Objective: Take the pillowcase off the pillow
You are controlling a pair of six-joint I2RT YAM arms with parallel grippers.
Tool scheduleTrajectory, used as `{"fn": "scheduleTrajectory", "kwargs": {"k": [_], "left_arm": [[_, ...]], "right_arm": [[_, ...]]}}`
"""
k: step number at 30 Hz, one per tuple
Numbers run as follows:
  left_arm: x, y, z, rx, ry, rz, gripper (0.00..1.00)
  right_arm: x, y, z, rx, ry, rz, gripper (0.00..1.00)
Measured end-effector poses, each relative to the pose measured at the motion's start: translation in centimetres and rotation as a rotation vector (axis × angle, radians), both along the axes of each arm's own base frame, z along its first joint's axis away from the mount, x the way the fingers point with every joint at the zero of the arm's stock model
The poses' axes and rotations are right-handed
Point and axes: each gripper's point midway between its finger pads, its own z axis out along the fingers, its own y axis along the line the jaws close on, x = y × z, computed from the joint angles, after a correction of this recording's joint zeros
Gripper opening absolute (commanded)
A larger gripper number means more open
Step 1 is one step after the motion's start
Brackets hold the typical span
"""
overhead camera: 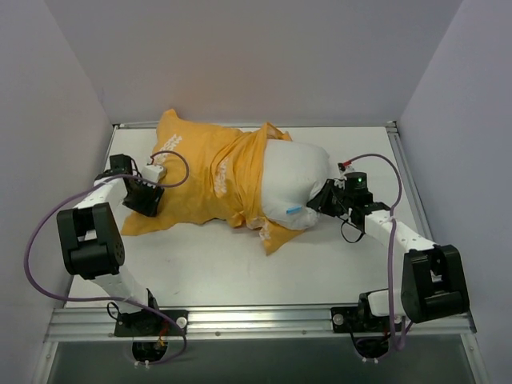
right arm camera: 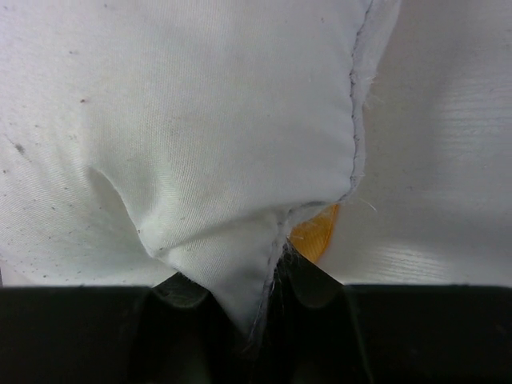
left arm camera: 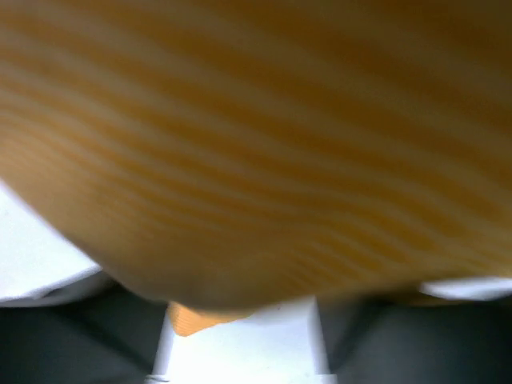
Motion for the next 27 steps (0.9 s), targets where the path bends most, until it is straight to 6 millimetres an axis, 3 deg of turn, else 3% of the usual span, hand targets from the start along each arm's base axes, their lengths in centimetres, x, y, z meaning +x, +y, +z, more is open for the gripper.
{"fn": "scheduleTrajectory", "kwargs": {"k": [1, 6, 10, 13, 16, 19, 22, 27], "left_arm": [[0.2, -0.1, -0.3, -0.009, -0.001, 0.009, 0.03], [0.8, 0.3, -1.7, -0.030, 0.006, 0.061, 0.02], [0.7, 1.7, -1.0, -0.052, -0.016, 0.147, 0.02], [0.6, 2.4, 1.0, -0.108, -0.042, 0.196, 0.02], [1.0, 3.4, 4.2, -0.145, -0.098, 0.232, 0.02], [2.0, 8.7, 8.8, -0.074, -0.221, 0.350, 0.02], [1.6, 12.0, 11.9, -0.031, -0.291, 0.425, 0.02], [0.7, 13.0, 12.4, 0.011, -0.283, 0.456, 0.02]], "right_arm": [[0.0, -0.1, -0.1, 0.002, 0.003, -0.001, 0.00], [0.7, -2.1, 0.3, 0.038, 0.006, -0.053, 0.00], [1.3, -5.0, 2.0, 0.111, -0.017, -0.126, 0.00], [0.6, -5.9, 3.3, 0.176, -0.022, -0.120, 0.00], [-0.2, -6.0, 3.8, 0.226, -0.002, -0.103, 0.00], [0.2, -9.1, 4.2, 0.224, -0.019, -0.201, 0.00], [0.2, -10.8, 4.4, 0.234, -0.028, -0.253, 0.00], [-0.2, -10.4, 4.1, 0.233, -0.004, -0.242, 0.00]]}}
